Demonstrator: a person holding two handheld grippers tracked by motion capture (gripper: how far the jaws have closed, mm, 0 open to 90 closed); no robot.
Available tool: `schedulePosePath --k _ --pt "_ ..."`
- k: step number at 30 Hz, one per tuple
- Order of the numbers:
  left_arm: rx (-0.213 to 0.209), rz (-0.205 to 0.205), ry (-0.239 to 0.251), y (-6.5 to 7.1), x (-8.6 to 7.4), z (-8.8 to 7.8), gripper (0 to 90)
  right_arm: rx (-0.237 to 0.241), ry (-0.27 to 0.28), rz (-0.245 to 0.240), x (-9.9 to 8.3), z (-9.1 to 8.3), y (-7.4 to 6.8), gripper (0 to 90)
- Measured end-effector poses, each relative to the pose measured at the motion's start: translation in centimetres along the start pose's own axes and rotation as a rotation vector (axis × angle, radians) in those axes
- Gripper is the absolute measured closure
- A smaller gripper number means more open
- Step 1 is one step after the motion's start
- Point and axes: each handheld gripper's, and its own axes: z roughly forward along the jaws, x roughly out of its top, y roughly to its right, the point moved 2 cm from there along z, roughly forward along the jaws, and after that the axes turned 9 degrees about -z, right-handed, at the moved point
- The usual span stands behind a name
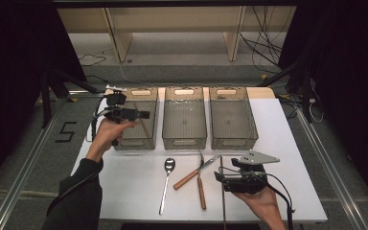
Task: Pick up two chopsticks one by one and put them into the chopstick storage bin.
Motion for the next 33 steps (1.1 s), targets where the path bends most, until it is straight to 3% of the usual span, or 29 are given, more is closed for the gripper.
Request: schedulePosePath --k 2,3,4,11,20,27,33 --pt "-0.013 0.001 0.023 0.2 -0.7 -0.5 19.7 -0.013 -0.041 -0.005 -0.1 0.2 -0.1 23.0" --pt "-0.02 0.007 0.032 0.3 -1.2 -0.7 19.7 -0.016 -0.089 -0.007 -0.1 0.4 -0.3 23.6" --pt "-0.026 0.013 0.037 0.4 -1.6 -0.9 19.7 -0.016 -0.089 -0.007 -0.1 0.4 -0.3 23.6" --pt "-0.051 0.046 0.056 0.8 -5.0 -1.7 19.6 -0.023 -0.233 -0.017 -0.4 1.0 -0.7 24.6" --pt "-0.059 0.069 0.089 0.5 -8.5 -2.3 19.6 -0.016 -0.34 -0.017 -0.9 1.8 -0.7 25.9" --pt "-0.065 0.1 0.117 0.9 -9.9 -2.7 19.2 -0.011 -0.406 -0.029 -1.1 2.4 -0.9 29.5" --pt "-0.08 0.114 0.113 0.8 -11.5 -2.6 19.0 0.004 -0.443 -0.035 -1.4 2.6 -1.0 33.0"
